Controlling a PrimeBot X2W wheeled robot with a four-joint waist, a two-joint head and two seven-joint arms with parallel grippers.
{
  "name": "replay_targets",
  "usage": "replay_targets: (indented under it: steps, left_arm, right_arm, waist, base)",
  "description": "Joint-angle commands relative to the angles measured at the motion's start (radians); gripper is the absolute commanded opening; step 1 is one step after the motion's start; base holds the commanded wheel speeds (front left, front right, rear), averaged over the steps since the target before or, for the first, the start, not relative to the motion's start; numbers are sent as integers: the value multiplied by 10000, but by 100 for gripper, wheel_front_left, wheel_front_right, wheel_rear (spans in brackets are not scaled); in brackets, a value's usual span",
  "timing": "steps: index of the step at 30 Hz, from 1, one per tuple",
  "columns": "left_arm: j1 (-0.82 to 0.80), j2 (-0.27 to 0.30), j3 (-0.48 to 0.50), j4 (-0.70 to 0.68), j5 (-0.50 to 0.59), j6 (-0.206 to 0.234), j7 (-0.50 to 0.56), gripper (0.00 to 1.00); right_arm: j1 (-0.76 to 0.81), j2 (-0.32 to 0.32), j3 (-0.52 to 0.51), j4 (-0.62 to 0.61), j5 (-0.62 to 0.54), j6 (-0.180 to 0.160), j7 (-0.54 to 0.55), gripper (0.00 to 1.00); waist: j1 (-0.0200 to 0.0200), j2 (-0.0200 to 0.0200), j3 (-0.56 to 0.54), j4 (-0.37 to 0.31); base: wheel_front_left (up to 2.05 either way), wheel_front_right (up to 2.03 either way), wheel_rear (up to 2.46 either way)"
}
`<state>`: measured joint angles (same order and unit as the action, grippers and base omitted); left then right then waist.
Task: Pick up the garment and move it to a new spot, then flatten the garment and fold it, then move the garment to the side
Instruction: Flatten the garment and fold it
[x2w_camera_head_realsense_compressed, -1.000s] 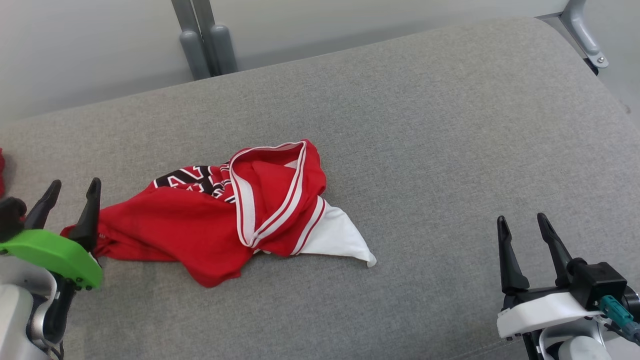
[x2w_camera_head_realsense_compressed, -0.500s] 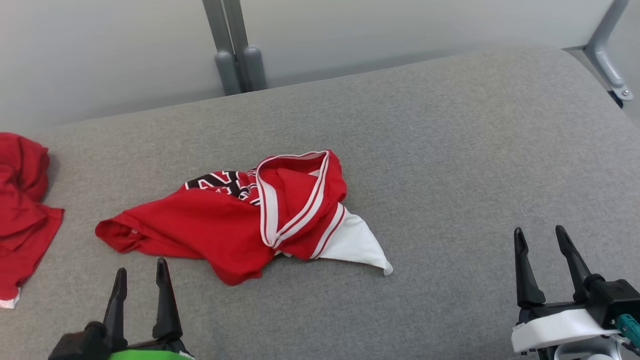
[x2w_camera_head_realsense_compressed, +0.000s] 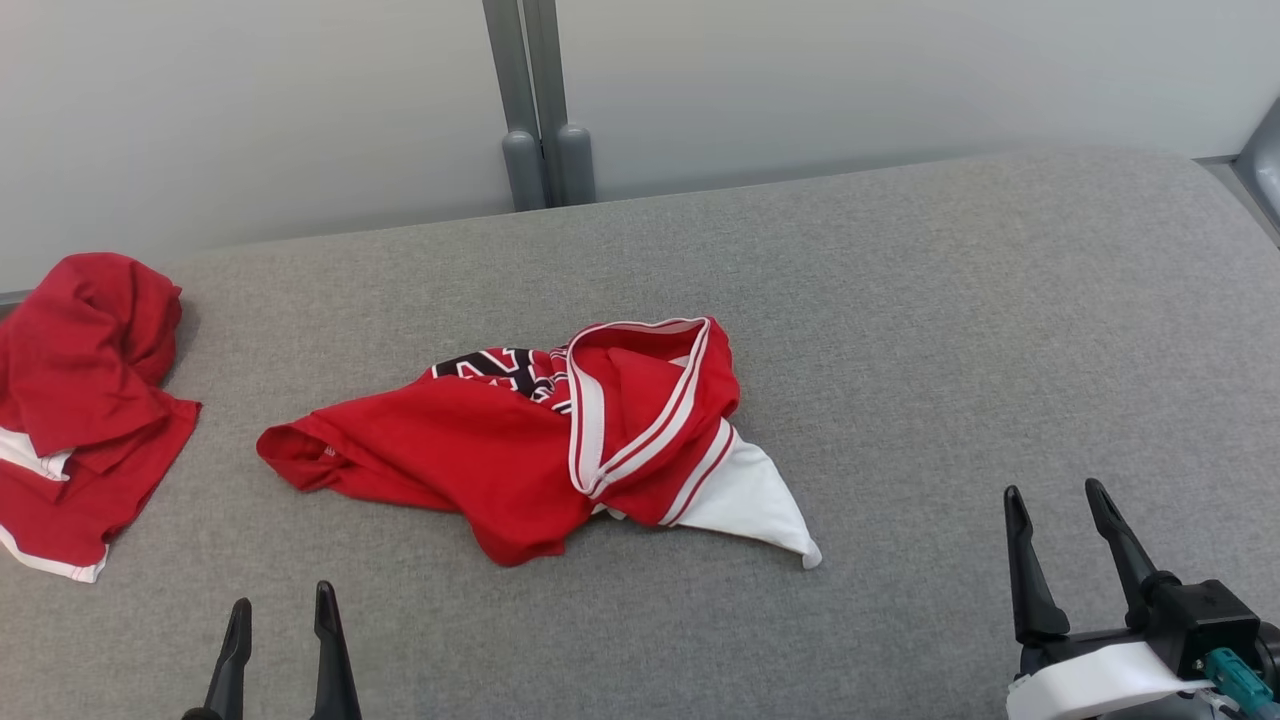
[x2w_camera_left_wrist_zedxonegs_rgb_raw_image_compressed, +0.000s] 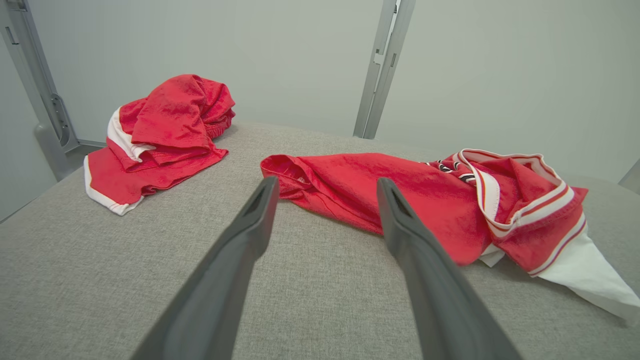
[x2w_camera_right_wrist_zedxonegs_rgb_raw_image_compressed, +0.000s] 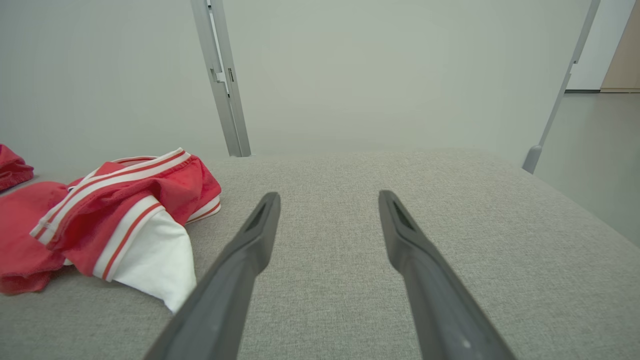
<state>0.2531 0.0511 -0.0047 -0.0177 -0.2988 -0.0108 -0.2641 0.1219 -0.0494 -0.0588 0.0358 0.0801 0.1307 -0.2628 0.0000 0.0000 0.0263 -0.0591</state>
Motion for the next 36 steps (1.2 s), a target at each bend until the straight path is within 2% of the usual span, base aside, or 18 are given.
replay_targets:
  steps: [1,7,11,14,17,20,23,27,32,36]
  left_arm:
    - [-88,-5,-21,17,76,-97,-3,100]
    - [-223,-6,-47,221,134,-288,-3,100]
    - [-375,-3,-143,326,177,-401,-4,100]
    - [-514,-2,-298,365,211,-427,-4,100]
    - [-681,-3,-519,433,178,-471,-4,100]
    - [-844,0,-762,510,12,-415,-2,100]
    - [-1019,2,-1096,624,-128,-441,-4,100]
    - [-1172,0,-1350,728,-325,-336,-4,100]
    - [-1261,0,-1541,780,-497,-260,-4,100]
    - [-1218,1,-1524,756,-567,-178,-4,100]
  right_arm:
    - [75,-27,22,38,-72,1,-30,100]
    - [-22,-69,146,88,-160,1,-30,100]
    - [-392,-194,667,-202,-627,3,-30,100]
    - [-898,-347,1641,-167,-950,3,-29,100]
    - [-1692,-615,2883,437,-1176,1,-29,100]
    - [-2797,-1012,4291,2013,-1347,0,80,100]
    - [-4203,-1138,5392,3415,-1256,0,690,100]
    - [-5695,-1234,6682,4642,-1040,0,1316,100]
    - [-6874,-1549,8276,5438,-466,0,2061,100]
    - [-7587,-2043,9417,5542,114,0,2898,100]
  waist:
    - [0,0,1,-10]
    - [0,0,55,-37]
    - [0,0,201,17]
    - [0,0,356,244]
    - [0,0,447,600]
    - [0,0,551,1031]
    - [0,0,677,1532]
    - [0,0,775,2028]
    - [0,0,802,2487]
    - [0,0,796,2668]
  base:
    - [0,0,0]
    - [0,0,0]
    - [0,0,0]
    - [0,0,0]
    - [0,0,0]
    - [0,0,0]
    - [0,0,0]
    - [0,0,0]
    - [0,0,0]
    - [0,0,0]
